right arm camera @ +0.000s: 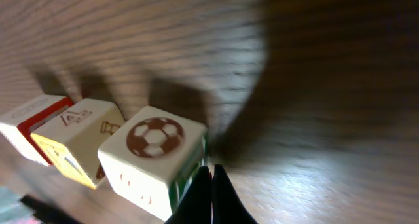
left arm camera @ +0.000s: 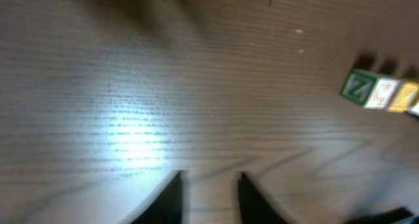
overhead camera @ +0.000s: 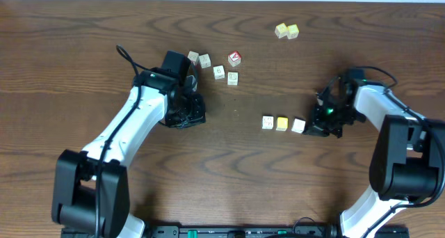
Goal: Lift 3 blocks
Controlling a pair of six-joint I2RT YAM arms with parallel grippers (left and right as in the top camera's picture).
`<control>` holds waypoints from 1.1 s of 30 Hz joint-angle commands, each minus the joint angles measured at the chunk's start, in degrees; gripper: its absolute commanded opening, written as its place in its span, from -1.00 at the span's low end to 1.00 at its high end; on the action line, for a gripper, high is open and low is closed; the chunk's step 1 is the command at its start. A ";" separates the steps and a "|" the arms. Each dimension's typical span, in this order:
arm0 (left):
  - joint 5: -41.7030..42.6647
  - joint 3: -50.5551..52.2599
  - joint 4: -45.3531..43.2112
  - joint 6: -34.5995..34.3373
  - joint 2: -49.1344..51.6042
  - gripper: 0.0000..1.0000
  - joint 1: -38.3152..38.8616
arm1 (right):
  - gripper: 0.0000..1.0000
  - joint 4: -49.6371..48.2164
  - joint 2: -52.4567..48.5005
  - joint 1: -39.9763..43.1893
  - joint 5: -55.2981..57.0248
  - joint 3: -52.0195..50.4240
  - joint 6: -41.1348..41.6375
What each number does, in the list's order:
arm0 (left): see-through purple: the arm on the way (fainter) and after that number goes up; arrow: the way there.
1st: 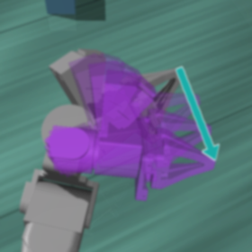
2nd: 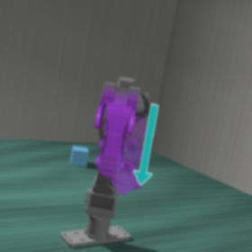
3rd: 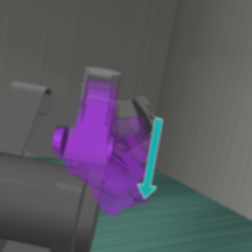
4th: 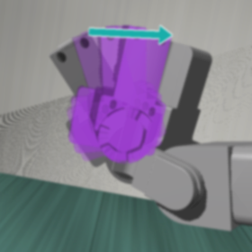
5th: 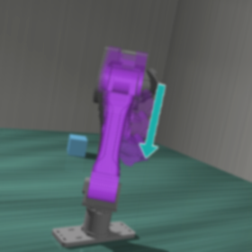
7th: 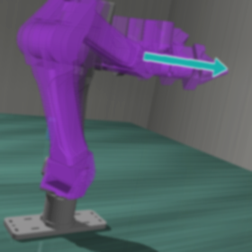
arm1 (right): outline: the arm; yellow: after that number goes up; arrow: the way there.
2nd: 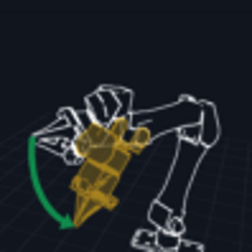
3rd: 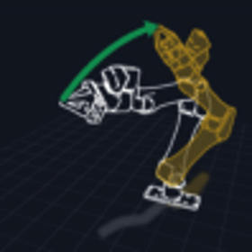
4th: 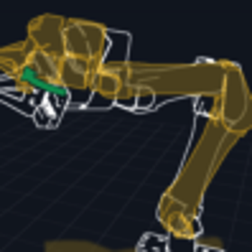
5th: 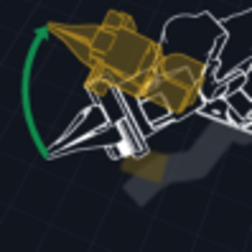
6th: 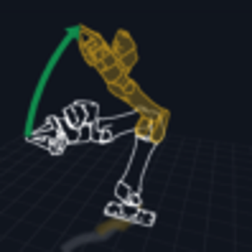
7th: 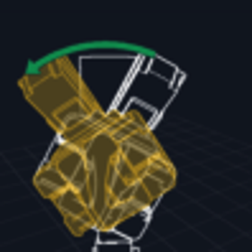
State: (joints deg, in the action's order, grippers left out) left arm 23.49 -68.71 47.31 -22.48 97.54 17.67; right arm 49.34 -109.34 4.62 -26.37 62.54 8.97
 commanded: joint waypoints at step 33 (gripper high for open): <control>-6.58 0.26 -10.54 -3.78 7.39 -0.63 11.41 | -0.98 -10.27 0.28 -3.98 8.92 -0.15 7.10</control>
State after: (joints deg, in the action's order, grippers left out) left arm 17.63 -68.71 36.36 -25.67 104.92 28.99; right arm 39.66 -108.09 1.26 -18.20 62.83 14.94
